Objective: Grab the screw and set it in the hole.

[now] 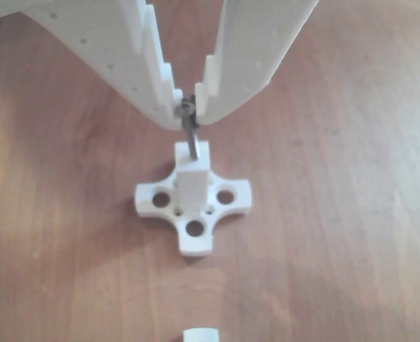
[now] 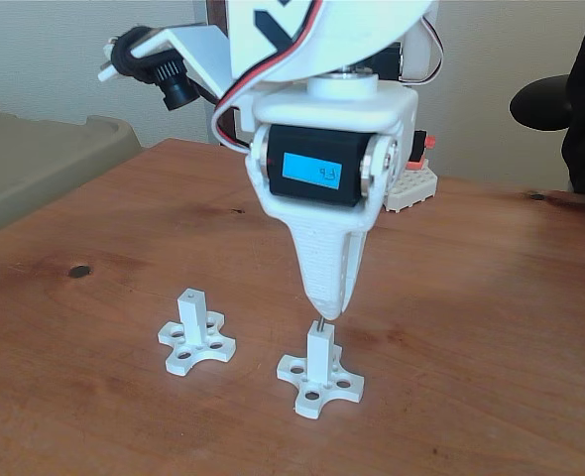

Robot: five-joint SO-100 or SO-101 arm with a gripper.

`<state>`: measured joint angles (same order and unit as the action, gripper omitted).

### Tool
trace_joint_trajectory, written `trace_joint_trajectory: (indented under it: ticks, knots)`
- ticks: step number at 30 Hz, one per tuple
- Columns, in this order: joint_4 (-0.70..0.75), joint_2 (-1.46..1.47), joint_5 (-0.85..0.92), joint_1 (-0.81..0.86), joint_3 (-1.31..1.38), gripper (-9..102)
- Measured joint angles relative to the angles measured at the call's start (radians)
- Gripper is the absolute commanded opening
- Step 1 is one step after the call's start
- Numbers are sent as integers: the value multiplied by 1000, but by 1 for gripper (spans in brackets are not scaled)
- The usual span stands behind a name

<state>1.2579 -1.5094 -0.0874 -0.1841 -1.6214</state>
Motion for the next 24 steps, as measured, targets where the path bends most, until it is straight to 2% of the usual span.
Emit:
trace_joint_trajectory:
  ticks: [24]
  knots:
    - [12, 0, 0, -9, -3, -4]
